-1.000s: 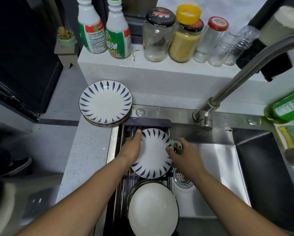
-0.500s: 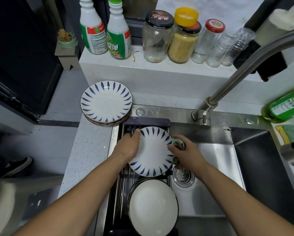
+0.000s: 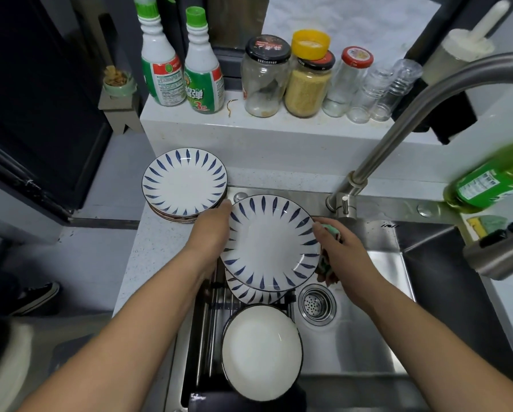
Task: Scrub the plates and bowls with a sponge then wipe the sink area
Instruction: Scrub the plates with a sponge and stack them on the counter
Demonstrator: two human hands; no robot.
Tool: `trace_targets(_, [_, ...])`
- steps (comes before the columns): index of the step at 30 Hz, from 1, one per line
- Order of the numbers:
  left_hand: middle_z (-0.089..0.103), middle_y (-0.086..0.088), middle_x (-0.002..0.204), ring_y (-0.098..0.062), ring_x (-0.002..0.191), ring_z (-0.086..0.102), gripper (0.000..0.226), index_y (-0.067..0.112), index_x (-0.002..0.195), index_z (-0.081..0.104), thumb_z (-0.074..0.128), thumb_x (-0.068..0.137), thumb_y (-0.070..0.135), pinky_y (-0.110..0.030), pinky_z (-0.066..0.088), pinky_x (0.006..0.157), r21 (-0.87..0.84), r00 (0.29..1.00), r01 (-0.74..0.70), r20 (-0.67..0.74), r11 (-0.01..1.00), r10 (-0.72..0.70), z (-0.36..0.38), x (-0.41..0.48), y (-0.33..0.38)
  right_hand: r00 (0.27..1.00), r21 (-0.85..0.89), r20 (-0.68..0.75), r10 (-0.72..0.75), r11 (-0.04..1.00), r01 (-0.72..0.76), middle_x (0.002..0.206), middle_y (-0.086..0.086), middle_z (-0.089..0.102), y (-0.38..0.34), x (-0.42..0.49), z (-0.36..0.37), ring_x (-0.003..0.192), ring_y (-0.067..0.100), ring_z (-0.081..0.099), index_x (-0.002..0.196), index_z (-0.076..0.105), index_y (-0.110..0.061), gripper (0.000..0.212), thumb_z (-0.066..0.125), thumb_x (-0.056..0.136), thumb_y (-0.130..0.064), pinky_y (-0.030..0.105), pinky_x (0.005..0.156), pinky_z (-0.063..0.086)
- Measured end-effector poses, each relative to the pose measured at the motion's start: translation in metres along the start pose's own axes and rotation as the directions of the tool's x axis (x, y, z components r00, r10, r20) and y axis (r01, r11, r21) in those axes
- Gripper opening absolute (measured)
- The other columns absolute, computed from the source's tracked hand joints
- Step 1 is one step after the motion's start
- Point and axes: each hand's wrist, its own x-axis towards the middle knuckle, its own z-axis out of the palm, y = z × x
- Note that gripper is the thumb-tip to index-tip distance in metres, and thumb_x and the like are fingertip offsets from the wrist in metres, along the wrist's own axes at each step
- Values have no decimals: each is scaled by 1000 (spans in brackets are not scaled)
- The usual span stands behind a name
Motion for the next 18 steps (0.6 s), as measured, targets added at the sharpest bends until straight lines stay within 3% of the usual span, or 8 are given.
trace_targets(2, [79,-1,96,-20,92,73,35,11,93,69,48,107,35,-43,55,91,-92,998,22,61,996,-17,2,-15,8,999,22,-33,2,1000,-2,79,4,70,0,-11,-9,50,17,59,106,69,-35,15,58,99,-41,23,40,43])
trace_targets(4, [80,0,104,-17,95,76,36,19,107,74,46,108,42,-37,57,87,-123,986,32,166,992,-12,4,-32,10,998,21,-57,-4,1000,6,76,-3,71,0,-22,-20,55,11,62,107,69,-35,17,56,99,-42,19,42,42])
trace_targets(6, [78,0,113,-20,105,75,42,24,122,70,42,107,52,-42,56,93,-91,968,39,252,995,-15,7,-49,12,998,4,-60,-10,1000,10,71,-7,69,0,-35,-33,58,10,63,108,69,-35,18,53,101,-42,16,44,42])
trace_targets(8, [77,1,116,-22,106,73,40,31,121,70,39,107,52,-43,54,89,-60,958,27,286,998,-9,14,-68,11,998,-11,-64,-16,1000,15,69,-8,68,0,-49,-48,59,11,62,108,68,-35,20,50,103,-41,18,47,42])
trace_targets(11, [78,2,110,-24,95,72,40,38,102,76,36,109,38,-34,50,68,-27,957,-77,279,997,81,29,-99,12,999,-81,-46,-28,996,24,70,-10,66,3,-70,-73,67,15,61,104,69,-42,25,44,104,-40,23,57,40])
trace_targets(15, [78,11,107,-14,105,73,32,29,109,74,42,109,34,-33,53,77,-13,960,-215,183,977,214,59,-147,18,997,-179,-20,-74,981,69,69,6,63,9,-103,-113,59,19,57,101,66,-39,26,41,105,-35,29,49,46])
trace_targets(18, [74,26,90,4,90,67,30,31,96,71,44,109,33,-15,52,80,73,942,-321,123,944,311,84,-179,21,991,-257,-31,-128,960,116,65,1,64,15,-127,-153,50,9,57,114,63,-35,21,45,104,-35,27,46,47])
